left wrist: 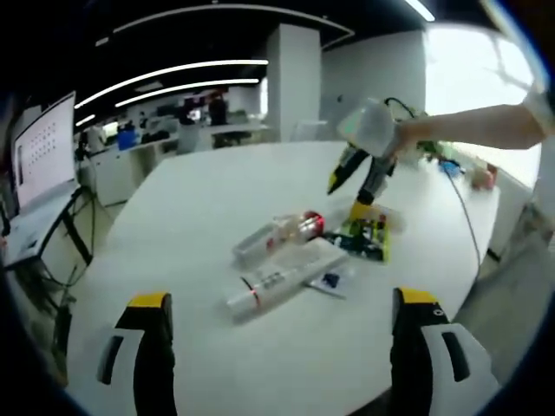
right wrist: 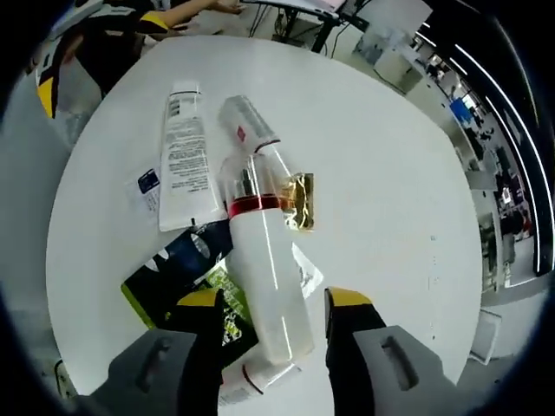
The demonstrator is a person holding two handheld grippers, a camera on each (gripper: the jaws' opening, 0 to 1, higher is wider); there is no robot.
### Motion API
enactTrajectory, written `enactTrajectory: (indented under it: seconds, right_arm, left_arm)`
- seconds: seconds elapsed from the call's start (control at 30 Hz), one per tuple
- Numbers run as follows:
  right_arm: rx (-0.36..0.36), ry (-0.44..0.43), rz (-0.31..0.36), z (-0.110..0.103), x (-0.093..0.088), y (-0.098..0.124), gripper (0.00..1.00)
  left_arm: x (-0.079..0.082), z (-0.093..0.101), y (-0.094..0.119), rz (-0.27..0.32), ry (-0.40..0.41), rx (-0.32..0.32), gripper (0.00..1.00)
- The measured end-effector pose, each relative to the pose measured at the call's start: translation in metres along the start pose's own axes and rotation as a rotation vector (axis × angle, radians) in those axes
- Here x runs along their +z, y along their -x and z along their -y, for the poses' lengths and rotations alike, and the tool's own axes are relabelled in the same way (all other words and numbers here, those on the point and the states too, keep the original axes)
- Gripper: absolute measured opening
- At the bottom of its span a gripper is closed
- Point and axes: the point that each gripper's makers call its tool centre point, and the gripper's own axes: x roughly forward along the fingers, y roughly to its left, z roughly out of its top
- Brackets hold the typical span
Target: Arrange the skincare products in the storage area until every visible bottle or jar stands upright without overlapping.
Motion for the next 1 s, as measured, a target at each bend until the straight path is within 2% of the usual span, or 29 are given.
enactTrajectory:
  seconds: [0.17, 0.57, 0.9, 1.0]
  right_arm:
    - [0.05, 0.03, -0.02, -0.002, 0.004, -0.005, 0.46]
    - [0.155, 0.107, -0.084, -0.014, -0.001, -0.021, 0.43]
    - [0.228, 0.118, -0.108, -0.008, -0.001, -0.027, 0.36]
    - [0.26, 0.123, -0.112, -0.012, -0.002, -0.027, 0.35]
  left_arm:
    - [0.0, -0.001, 0.0, -0.003, -0.003, 0.005, 0.98]
    - [-0.001, -0.003, -0.001, -0.006, 0.0, 0.012, 0.98]
    - [-0.004, -0.004, -0.001, -0.015, 0.004, 0.012, 0.98]
    - [-0.004, -0.004, -0.001, -0.017, 0.006, 0.014, 0.98]
